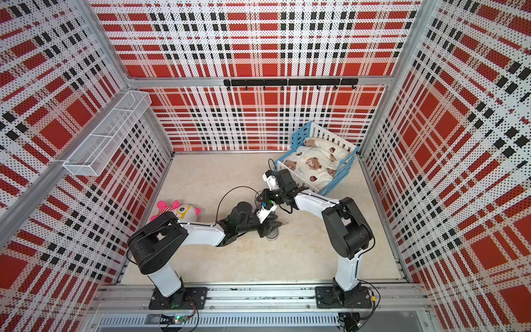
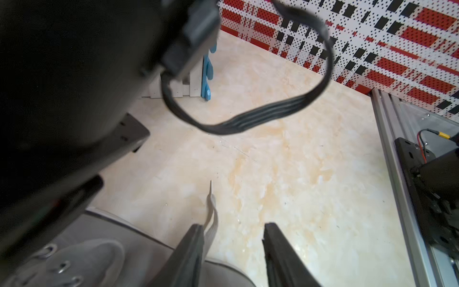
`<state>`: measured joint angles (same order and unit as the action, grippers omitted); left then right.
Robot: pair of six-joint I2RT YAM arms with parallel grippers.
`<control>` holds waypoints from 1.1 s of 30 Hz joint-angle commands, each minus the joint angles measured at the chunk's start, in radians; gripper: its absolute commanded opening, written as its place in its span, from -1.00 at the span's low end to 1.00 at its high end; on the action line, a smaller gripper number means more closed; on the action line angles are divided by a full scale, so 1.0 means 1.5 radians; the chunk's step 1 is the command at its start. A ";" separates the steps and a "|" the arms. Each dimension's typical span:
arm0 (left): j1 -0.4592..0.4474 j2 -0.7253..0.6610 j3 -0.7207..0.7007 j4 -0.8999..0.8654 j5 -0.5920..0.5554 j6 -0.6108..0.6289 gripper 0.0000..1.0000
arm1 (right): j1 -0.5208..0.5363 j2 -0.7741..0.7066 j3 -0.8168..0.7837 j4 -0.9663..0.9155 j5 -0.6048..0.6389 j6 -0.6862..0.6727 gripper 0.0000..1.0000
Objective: Tie the shoes
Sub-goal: Wrap the shoelace around the shoelace.
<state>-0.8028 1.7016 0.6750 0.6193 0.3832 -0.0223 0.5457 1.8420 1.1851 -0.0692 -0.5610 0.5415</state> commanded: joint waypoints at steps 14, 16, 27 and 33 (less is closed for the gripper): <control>0.149 -0.143 -0.219 0.226 0.063 -0.237 0.02 | -0.005 -0.043 -0.043 0.065 0.006 0.023 -1.00; 0.163 -0.111 -0.217 0.271 0.071 -0.279 0.05 | -0.005 -0.048 -0.048 0.069 0.009 0.027 -1.00; 0.149 0.026 -0.141 0.338 0.095 -0.314 0.20 | -0.005 -0.071 -0.069 0.080 0.017 0.032 -1.00; 0.143 0.062 -0.118 0.337 0.088 -0.302 0.21 | -0.005 -0.081 -0.074 0.081 0.018 0.033 -1.00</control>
<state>-0.5835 1.7638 0.4801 1.0935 0.5102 -0.4824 0.5426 1.7668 1.0870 0.0307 -0.5400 0.5892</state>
